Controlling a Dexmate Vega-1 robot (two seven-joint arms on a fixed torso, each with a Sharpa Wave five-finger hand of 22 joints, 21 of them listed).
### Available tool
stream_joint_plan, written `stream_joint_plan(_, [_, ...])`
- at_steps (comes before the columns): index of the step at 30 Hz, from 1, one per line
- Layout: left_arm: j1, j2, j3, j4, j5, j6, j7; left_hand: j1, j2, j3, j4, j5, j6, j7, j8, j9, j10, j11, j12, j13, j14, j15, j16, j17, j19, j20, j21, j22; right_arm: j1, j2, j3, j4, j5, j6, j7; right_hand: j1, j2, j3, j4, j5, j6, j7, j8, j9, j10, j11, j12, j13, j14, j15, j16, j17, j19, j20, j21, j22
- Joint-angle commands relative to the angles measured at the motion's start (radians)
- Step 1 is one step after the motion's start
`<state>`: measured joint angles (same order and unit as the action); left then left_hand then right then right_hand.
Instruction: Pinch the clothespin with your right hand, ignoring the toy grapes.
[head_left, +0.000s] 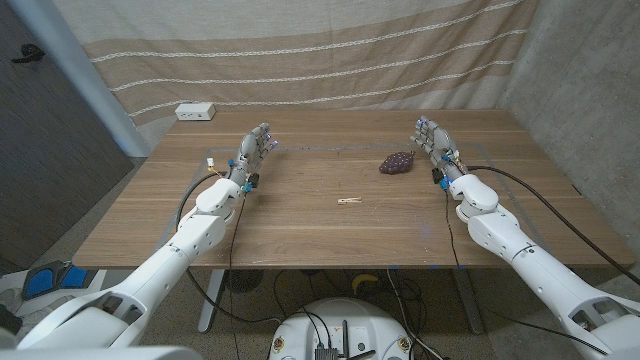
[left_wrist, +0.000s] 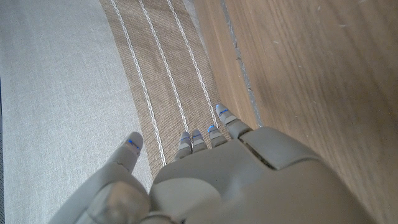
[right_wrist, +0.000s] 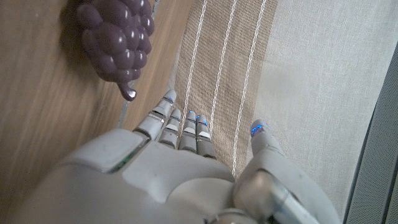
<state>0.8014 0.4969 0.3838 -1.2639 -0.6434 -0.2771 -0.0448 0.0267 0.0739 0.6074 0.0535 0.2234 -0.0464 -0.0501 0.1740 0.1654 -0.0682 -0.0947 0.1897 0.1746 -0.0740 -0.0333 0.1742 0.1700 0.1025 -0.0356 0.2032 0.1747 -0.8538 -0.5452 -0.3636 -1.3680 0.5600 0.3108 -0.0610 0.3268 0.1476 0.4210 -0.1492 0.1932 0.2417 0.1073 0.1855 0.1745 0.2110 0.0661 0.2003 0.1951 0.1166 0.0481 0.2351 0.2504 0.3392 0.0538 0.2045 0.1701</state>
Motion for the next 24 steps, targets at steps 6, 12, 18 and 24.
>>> stream_joint_plan(6, [-0.009, -0.001, 0.002, 0.009, 0.002, -0.004, -0.007, 0.0, 0.045, 0.007, -0.006, 0.003, -0.004, -0.007, 0.004, 0.004, 0.001, -0.01, 0.003, 0.003, -0.009, -0.067, 0.004, 0.002, 0.012, -0.029, 0.0, 0.001, -0.033, -0.048, 0.008, -0.108, -0.109, 0.011, -0.087, -0.001, -0.007, -0.001, -0.002, 0.008, 0.015, -0.001, 0.01, 0.006, 0.015, 0.001, 0.005, 0.003, 0.014, 0.0, 0.006, 0.001, 0.01, 0.004, 0.005, 0.003])
stream_joint_plan(12, [-0.005, 0.001, 0.001, 0.005, 0.001, -0.004, -0.007, 0.0, 0.045, 0.007, -0.006, 0.003, -0.003, -0.006, 0.004, 0.004, 0.001, -0.01, 0.003, 0.003, -0.009, -0.066, 0.004, 0.002, 0.013, -0.029, 0.0, 0.001, -0.048, -0.07, 0.011, -0.159, -0.155, -0.002, -0.117, -0.001, -0.008, -0.002, -0.002, 0.008, 0.018, -0.002, 0.011, 0.006, 0.018, 0.001, 0.005, 0.003, 0.016, 0.0, 0.006, 0.001, 0.012, 0.005, 0.005, 0.003])
stream_joint_plan(18, [-0.002, 0.003, 0.0, 0.002, 0.001, -0.005, -0.007, 0.0, 0.045, 0.007, -0.007, 0.003, -0.002, -0.005, 0.005, 0.004, 0.002, -0.009, 0.003, 0.003, -0.009, -0.066, 0.004, 0.002, 0.013, -0.027, -0.001, 0.001, -0.07, -0.091, 0.017, -0.21, -0.199, -0.011, -0.148, -0.002, -0.008, -0.003, -0.001, 0.008, 0.025, -0.001, 0.012, 0.006, 0.022, 0.003, 0.006, 0.003, 0.026, -0.003, 0.01, 0.001, 0.03, 0.005, 0.01, 0.004])
stream_joint_plan(24, [0.004, 0.003, -0.003, -0.009, -0.006, 0.003, -0.002, 0.0, 0.046, 0.008, -0.007, 0.003, -0.002, -0.007, 0.005, 0.004, 0.002, -0.011, 0.003, 0.003, -0.009, -0.066, 0.003, 0.002, 0.013, -0.027, -0.001, 0.001, -0.084, -0.102, 0.023, -0.243, -0.23, -0.018, -0.165, -0.003, -0.009, -0.004, 0.0, 0.008, 0.042, 0.0, 0.016, 0.007, 0.04, 0.004, 0.009, 0.003, 0.047, -0.002, 0.019, 0.003, 0.072, 0.013, 0.023, 0.007])
